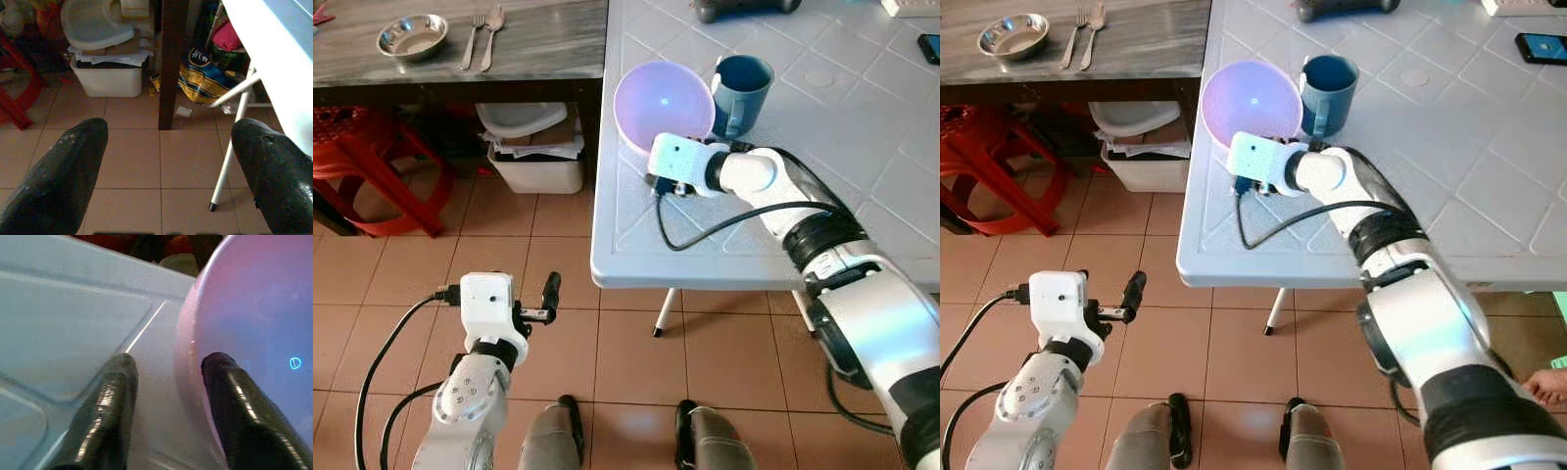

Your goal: Setting the table

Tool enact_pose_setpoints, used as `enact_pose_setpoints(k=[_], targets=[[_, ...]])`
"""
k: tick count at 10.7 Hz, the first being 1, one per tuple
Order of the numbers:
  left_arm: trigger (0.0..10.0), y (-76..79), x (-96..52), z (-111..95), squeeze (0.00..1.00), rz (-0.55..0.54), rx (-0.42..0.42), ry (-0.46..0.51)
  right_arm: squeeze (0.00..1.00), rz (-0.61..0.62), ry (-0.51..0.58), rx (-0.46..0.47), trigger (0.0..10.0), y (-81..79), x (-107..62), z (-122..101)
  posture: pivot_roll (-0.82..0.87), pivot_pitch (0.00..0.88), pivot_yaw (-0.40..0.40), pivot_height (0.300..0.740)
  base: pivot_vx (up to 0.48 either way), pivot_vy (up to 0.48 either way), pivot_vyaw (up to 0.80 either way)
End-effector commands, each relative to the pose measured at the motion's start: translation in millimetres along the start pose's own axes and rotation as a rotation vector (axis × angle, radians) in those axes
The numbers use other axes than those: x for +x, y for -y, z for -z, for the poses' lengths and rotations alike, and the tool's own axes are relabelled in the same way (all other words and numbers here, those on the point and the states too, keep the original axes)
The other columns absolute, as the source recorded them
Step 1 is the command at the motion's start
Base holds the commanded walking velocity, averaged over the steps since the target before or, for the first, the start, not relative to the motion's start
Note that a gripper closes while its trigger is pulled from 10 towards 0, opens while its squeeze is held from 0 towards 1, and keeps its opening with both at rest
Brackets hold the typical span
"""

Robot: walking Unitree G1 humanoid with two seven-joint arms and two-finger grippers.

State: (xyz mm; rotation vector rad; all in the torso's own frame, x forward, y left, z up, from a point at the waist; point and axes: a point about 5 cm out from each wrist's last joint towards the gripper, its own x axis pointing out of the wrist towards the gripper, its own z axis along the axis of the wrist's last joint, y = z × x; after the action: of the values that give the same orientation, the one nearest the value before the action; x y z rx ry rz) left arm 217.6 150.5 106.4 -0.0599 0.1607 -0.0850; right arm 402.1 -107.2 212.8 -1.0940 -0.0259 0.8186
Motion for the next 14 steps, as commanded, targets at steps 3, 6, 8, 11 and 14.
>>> enact_pose_setpoints(k=[3, 6, 8, 11, 14], targets=[[10.0, -0.9, 0.5, 6.7, 0.0, -0.004, 0.002, -0.033, 0.0, 0.002, -0.008, -0.052, 0.0, 5.1, -1.5, -1.2, 0.11, 0.237, 0.06, 0.74, 0.0, 0.0, 0.0], [10.0, -2.5, -0.7, 8.4, 0.0, -0.012, 0.0, -0.036, 0.0, -0.011, -0.012, -0.077, 0.0, 1.5, -2.0, 1.6, 0.1, 0.231, 0.055, 0.74, 0.0, 0.0, 0.0], [10.0, -2.6, 1.2, 8.9, 0.0, -0.022, -0.001, -0.032, 0.0, 0.019, 0.006, -0.101, 0.0, 3.6, -2.1, -1.0, 0.1, 0.223, 0.049, 0.74, 0.0, 0.0, 0.0], [10.0, -2.6, 8.9, 9.8, 0.0, -0.061, 0.015, -0.008, 0.0, 0.134, 0.159, -0.101, 0.0, 0.0, -4.2, -12.5, 0.08, 0.188, 0.031, 0.74, 0.0, 0.0, 0.0], [10.0, -8.5, 16.8, 7.7, 0.0, -0.127, 0.028, 0.031, 0.0, 0.323, 0.363, 0.035, 0.0, -17.8, -18.7, -17.0, 0.07, 0.134, 0.011, 0.74, 0.0, 0.269, 0.0]])
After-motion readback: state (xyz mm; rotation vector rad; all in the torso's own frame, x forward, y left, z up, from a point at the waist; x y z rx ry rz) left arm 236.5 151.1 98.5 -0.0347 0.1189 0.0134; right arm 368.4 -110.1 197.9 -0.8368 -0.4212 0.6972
